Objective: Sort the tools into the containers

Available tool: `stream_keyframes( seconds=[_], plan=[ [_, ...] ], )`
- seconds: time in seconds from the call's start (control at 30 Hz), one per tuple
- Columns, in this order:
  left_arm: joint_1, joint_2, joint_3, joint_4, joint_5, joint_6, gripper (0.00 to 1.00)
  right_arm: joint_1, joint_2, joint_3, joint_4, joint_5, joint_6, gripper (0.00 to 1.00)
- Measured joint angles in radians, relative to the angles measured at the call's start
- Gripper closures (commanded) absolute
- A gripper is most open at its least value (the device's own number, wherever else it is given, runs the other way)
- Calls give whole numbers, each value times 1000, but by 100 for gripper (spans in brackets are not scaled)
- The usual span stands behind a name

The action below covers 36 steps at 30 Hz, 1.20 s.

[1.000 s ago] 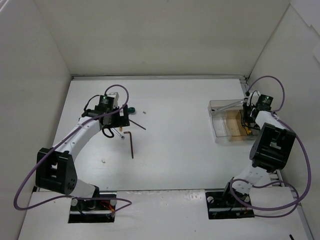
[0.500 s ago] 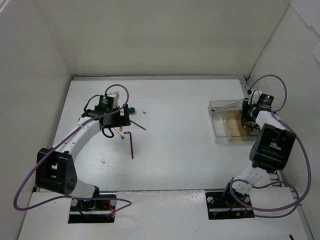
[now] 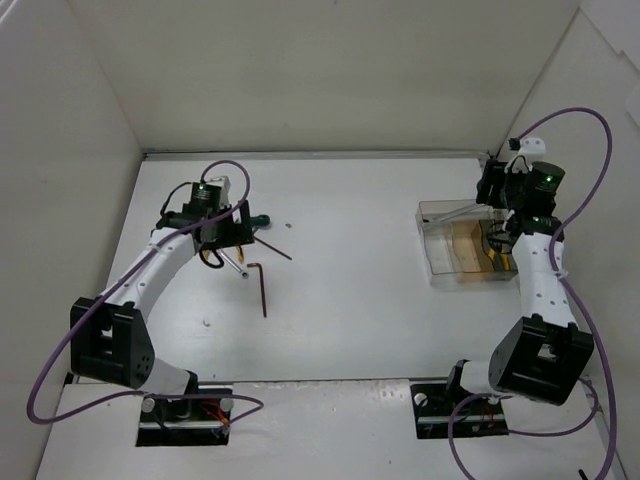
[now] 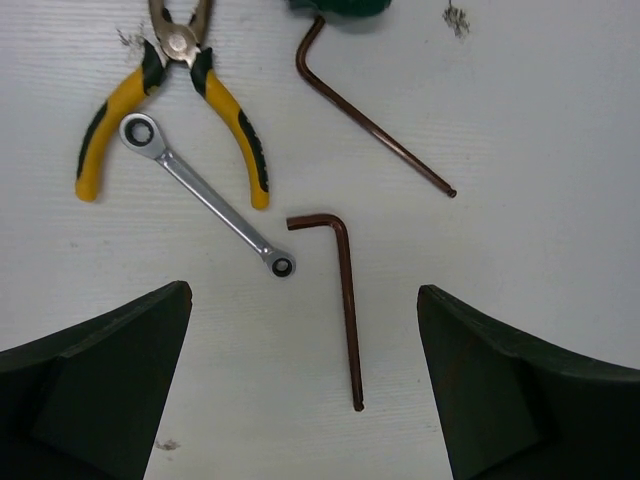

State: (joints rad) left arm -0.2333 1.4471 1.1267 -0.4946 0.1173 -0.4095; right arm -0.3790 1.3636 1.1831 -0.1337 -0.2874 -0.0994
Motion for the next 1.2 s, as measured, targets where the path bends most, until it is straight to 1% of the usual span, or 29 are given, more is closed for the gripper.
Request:
stream_keyframes(
  seconds=[0.1,0.23,0.33,0.43,0.6,0.67,0.83,0.93,1.07,1.17,1.2],
  plan=[
    [39,19,80,-37,-26,-9,9,57,-43,1,9,-30,64,41],
    [105,97,230,-72,-87,-31,12,143,-76,-24,11,-47,140,40],
    [137,183,306,-89,-132,-42,16,204,-121,-82,7,-55,188,40],
    [146,296,367,-108,-161,-38,17,259,-180,-150,-1,-66,226,40],
    [146,460,420,-110,-144,4,18,333,-291,-223,-32,-66,256,38],
    [146,515,447,-119,-138,21,19,352,-329,-236,-38,-66,257,38],
    [146,658,576,-140,-132,59,23,391,-419,-269,-53,-68,256,37],
    [145,712,621,-149,-132,74,24,392,-431,-274,-60,-74,256,37],
    [143,754,640,-166,-132,86,27,392,-431,-276,-69,-78,257,36],
    [143,758,642,-170,-125,88,32,392,-431,-276,-74,-83,257,35],
    [143,758,642,-171,-122,88,41,392,-430,-276,-76,-87,258,35]
  ],
)
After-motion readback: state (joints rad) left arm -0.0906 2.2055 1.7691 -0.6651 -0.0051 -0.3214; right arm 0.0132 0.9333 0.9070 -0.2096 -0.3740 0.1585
